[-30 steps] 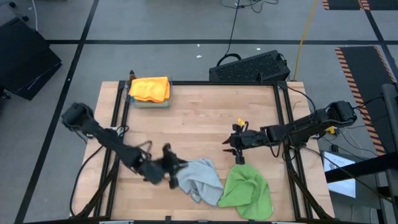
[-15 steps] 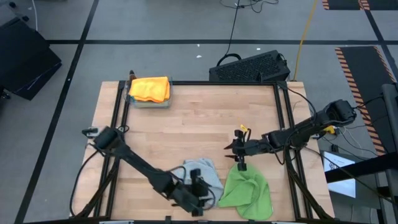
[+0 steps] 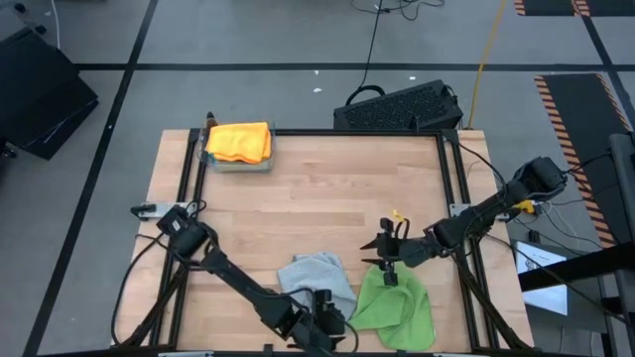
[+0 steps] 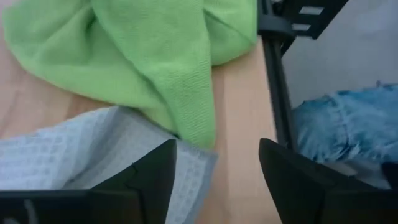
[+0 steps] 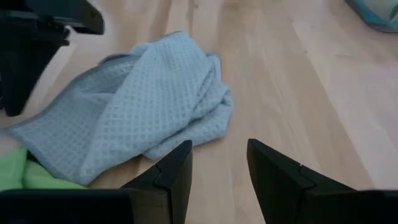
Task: Fold microfiber towels
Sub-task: Fold the gray microfiber cloth
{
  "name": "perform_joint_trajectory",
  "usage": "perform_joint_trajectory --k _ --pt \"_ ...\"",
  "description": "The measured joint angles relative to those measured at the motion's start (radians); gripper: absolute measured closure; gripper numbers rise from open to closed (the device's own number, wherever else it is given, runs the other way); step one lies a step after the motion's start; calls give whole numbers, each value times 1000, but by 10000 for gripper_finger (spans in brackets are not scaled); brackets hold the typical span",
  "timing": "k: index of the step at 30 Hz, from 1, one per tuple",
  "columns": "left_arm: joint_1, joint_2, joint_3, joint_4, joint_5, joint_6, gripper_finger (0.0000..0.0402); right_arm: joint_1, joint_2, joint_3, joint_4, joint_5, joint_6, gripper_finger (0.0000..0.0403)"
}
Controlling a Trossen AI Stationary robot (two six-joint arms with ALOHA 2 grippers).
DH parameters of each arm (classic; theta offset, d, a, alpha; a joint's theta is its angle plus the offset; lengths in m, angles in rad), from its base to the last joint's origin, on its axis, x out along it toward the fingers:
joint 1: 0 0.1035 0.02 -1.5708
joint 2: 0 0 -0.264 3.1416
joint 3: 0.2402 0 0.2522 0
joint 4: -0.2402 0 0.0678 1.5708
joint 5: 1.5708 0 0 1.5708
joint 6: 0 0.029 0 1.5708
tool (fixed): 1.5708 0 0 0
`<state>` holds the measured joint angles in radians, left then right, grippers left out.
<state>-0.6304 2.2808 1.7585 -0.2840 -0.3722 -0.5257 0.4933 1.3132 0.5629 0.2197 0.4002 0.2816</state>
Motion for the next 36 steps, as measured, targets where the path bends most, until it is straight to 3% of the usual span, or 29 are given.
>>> perform_joint_trajectory --k 8,19,24,30,36 --pt "16 11 0 -33 58 -43 151 0 0 0 -2 20 13 259" --pt "78 11 -15 -189 148 -52 209 0 0 0 13 22 -6 259" --pt "100 8 -43 -236 183 -5 259 -3 0 0 21 23 -37 259" --pt "131 -5 -69 -243 219 51 381 -23 0 0 79 24 -83 259" --pt "143 -80 -75 -277 137 139 395 -22 0 0 102 25 -82 259"
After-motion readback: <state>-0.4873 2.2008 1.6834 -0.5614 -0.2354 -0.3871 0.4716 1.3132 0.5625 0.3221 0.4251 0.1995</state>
